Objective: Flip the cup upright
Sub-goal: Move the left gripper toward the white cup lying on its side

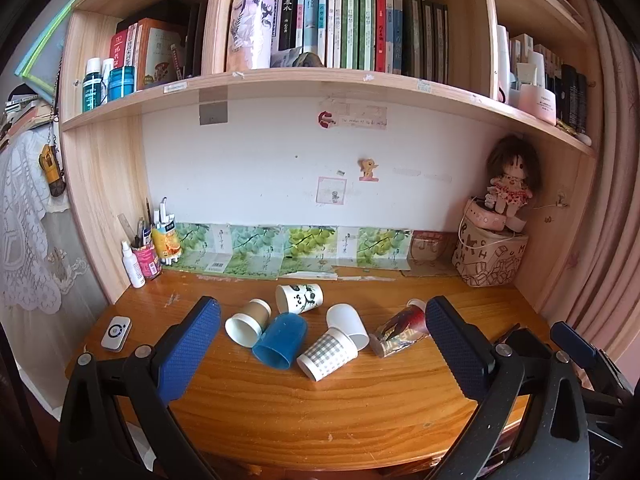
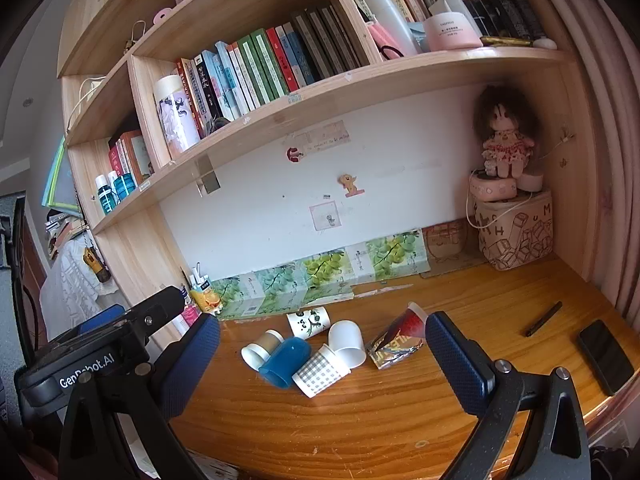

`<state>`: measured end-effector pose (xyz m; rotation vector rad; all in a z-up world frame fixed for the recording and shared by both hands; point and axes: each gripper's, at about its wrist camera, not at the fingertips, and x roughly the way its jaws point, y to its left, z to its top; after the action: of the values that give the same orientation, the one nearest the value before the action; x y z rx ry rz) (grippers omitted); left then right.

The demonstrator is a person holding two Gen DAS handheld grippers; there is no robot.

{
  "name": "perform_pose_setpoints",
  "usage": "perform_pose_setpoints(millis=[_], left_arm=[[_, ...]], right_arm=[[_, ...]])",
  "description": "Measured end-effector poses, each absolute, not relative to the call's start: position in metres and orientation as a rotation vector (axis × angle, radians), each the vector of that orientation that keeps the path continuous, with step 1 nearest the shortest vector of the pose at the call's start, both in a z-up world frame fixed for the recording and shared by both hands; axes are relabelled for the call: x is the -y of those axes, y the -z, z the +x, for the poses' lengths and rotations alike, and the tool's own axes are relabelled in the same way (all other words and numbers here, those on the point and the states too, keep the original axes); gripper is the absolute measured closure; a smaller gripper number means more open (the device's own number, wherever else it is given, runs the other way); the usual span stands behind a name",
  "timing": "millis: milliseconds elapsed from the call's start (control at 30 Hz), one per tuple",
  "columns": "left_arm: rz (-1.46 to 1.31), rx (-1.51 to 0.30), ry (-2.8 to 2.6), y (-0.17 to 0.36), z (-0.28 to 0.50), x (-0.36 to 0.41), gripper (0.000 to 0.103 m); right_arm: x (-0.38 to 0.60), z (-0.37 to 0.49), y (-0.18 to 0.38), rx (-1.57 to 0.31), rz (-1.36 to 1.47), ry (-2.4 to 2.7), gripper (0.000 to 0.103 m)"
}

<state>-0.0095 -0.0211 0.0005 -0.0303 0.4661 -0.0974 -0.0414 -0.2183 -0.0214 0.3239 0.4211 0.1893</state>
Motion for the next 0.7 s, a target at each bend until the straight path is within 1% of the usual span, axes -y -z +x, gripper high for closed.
perform_pose_setpoints(millis=[233, 700], left_arm=[[-0.042, -0.53, 0.121, 0.002, 0.0, 0.028, 0.001], [-0.004, -0.599, 0.22, 0.012, 0.023, 0.047, 0.001]], right_arm=[[0.215, -0.037, 0.028, -0.503, 0.336, -0.215, 0.0], [0.242, -0.037, 0.043, -0.583, 0.44, -0.102, 0.0]])
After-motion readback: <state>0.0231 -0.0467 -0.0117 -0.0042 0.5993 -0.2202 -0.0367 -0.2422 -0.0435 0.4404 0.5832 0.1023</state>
